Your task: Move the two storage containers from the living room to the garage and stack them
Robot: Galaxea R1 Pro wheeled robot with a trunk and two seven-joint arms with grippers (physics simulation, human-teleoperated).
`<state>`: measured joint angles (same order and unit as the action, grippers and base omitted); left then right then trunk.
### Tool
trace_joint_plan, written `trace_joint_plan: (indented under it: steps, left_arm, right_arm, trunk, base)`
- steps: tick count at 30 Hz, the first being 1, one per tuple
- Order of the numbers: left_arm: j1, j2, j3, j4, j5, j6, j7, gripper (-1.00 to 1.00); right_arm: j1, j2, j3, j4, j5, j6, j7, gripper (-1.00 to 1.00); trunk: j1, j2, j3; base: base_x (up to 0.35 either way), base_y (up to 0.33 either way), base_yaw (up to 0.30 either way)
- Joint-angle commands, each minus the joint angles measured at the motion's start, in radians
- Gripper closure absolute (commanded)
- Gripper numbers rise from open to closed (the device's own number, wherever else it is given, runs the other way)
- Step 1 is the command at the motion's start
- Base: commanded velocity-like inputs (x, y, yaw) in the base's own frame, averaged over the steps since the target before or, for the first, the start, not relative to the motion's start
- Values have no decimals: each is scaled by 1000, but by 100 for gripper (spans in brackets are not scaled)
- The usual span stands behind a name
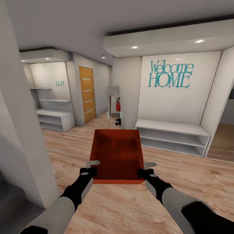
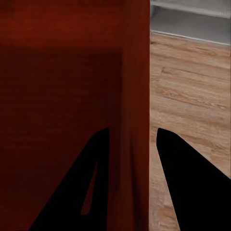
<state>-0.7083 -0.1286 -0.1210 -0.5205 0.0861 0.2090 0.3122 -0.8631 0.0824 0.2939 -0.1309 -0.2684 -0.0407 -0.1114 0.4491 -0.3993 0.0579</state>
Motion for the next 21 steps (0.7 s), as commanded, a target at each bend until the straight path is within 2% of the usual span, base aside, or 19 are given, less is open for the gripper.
trace_joint_plan:
  steps: [1, 21]
  left_arm:
    - [0, 30, 24, -1, -2, 9, 97, 100]
    - [0, 30, 24, -1, -2, 9, 97, 100]
  right_arm:
    - [-1, -13, -22, -1, -2, -7, -6, 100]
    - [-1, -10, -22, -1, -3, -9, -5, 100]
  trunk:
    - [1, -1, 0]
    - [1, -1, 0]
  base:
    - [322, 0, 0]
    - [322, 0, 0]
